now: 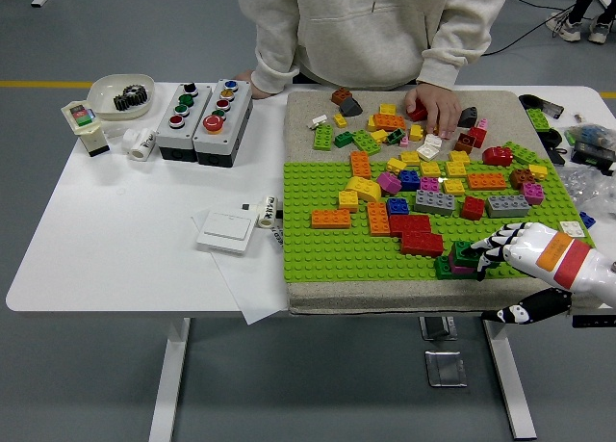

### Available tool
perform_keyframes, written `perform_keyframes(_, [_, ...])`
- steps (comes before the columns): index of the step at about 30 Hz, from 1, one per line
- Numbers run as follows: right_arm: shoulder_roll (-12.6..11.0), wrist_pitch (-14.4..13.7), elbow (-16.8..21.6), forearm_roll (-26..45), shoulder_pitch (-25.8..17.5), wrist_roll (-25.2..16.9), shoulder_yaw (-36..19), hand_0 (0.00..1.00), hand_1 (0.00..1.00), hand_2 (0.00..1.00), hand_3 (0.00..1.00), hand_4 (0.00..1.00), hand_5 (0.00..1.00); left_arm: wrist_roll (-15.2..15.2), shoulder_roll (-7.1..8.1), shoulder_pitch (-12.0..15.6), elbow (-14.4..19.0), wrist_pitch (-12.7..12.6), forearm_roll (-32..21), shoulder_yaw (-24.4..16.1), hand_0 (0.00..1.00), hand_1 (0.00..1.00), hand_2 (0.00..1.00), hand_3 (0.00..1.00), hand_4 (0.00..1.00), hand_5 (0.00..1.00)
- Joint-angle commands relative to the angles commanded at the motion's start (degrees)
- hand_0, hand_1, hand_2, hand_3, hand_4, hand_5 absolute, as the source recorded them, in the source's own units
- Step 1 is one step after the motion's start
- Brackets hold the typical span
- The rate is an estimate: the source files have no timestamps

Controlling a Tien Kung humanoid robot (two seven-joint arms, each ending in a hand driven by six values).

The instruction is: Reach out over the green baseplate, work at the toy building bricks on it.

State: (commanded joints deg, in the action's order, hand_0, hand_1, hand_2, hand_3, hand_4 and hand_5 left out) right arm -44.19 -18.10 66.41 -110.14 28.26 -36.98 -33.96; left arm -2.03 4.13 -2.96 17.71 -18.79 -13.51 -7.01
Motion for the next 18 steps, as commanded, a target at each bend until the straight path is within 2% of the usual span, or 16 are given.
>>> perform_keyframes(18, [-0.22,0.03,-0.53,0.25,0.88,0.0,0.91,0.666,0.639,0.657,0.533,0.926,0.684,0.15,0.06,-0.09,-0.01,0.0,0.46,-0.23,0.628,0.737,0.72,0.562,0.601,0.612])
